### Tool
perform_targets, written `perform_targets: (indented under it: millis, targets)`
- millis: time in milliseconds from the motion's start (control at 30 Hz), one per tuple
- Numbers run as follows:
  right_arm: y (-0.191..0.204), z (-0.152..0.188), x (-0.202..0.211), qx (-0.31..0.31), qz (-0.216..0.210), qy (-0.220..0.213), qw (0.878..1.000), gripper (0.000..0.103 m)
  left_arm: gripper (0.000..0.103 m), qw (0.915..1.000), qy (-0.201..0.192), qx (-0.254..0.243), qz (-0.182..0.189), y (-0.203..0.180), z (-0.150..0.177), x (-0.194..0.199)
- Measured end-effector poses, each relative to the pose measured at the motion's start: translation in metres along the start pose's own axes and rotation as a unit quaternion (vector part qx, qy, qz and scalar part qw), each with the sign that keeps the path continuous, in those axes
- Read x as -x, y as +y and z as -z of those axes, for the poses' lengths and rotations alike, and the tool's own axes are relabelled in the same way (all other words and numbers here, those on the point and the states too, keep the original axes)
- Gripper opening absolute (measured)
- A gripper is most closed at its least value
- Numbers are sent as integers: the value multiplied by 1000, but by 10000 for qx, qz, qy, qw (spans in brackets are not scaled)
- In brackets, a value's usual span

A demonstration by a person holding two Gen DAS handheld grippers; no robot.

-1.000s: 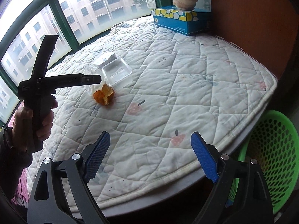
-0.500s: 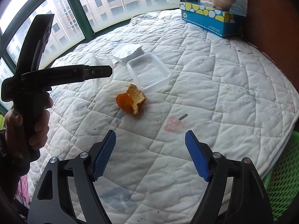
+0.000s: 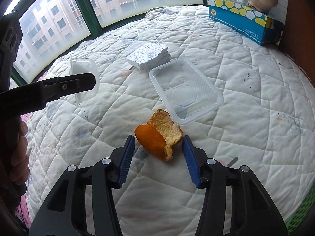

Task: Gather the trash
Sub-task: 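Grasp the labeled plastic cup with the left tool while the right tool grasps the orange peel, then carry the cup and orange peel to the green basket with both tools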

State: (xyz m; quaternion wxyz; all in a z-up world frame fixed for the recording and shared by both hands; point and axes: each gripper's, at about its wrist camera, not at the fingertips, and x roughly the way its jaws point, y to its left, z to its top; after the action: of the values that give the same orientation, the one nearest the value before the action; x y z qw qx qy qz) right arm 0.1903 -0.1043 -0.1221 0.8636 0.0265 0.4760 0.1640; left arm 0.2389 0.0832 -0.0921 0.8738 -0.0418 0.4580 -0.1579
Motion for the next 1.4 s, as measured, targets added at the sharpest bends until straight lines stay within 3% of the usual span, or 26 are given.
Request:
perform_targets:
  millis: [267, 767, 1033, 1400]
  targets:
    - [-4, 11, 18, -78, -164, -150, 9997, 34, 64, 10000, 21, -2, -25, -6, 7, 6]
    - [-37, 66, 96, -510, -228, -523, 9971, 31, 64, 9981, -58, -517, 339, -86, 27, 29]
    - [-82, 99, 135, -954, 105, -693, 9930, 31, 64, 9946, 34, -864, 575, -141, 38, 29]
    - [-173, 141, 171, -1651, 903, -748, 9793, 31, 64, 9864, 160, -1343, 935, -219, 47, 21]
